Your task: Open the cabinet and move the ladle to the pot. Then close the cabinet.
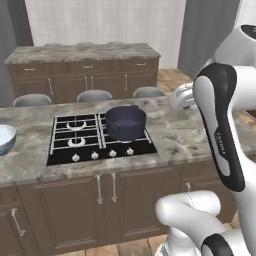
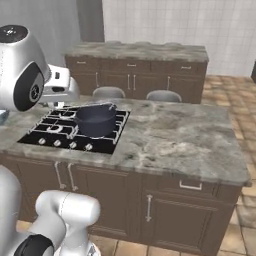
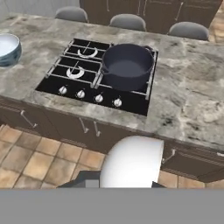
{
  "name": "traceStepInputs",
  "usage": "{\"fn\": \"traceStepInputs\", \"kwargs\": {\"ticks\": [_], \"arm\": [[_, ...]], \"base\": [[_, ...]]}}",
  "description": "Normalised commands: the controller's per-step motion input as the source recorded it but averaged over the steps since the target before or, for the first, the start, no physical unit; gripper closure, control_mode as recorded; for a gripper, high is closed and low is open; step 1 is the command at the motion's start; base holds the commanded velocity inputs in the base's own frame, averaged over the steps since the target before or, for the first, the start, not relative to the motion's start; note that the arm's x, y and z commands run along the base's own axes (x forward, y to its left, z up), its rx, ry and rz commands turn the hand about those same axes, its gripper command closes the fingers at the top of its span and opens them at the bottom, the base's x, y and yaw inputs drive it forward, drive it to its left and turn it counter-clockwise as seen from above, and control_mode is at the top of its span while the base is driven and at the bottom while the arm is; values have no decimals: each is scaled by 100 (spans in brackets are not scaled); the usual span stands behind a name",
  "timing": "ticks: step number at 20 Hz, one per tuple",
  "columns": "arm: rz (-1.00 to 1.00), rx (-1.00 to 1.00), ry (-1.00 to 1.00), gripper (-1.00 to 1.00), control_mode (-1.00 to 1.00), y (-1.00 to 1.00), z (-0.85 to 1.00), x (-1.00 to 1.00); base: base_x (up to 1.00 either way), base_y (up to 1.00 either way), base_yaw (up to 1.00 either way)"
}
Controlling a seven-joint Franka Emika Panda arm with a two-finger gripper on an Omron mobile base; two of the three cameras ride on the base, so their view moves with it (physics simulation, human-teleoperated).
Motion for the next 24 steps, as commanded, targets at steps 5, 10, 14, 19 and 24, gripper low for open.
{"fn": "traceStepInputs", "kwargs": {"ticks": [5, 10, 14, 19, 24], "arm": [[0, 0, 0, 100, 100, 0, 0, 0], [0, 0, 0, 100, 100, 0, 0, 0], [-2, 6, 5, 100, -100, 0, -7, 28], [-4, 13, 12, 100, -100, 1, -50, 55], [-5, 5, 10, 100, -100, 2, -63, 79]], "base": [[87, 42, -10], [78, 33, -10], [37, 6, -4], [0, 0, 0], [0, 0, 0]]}}
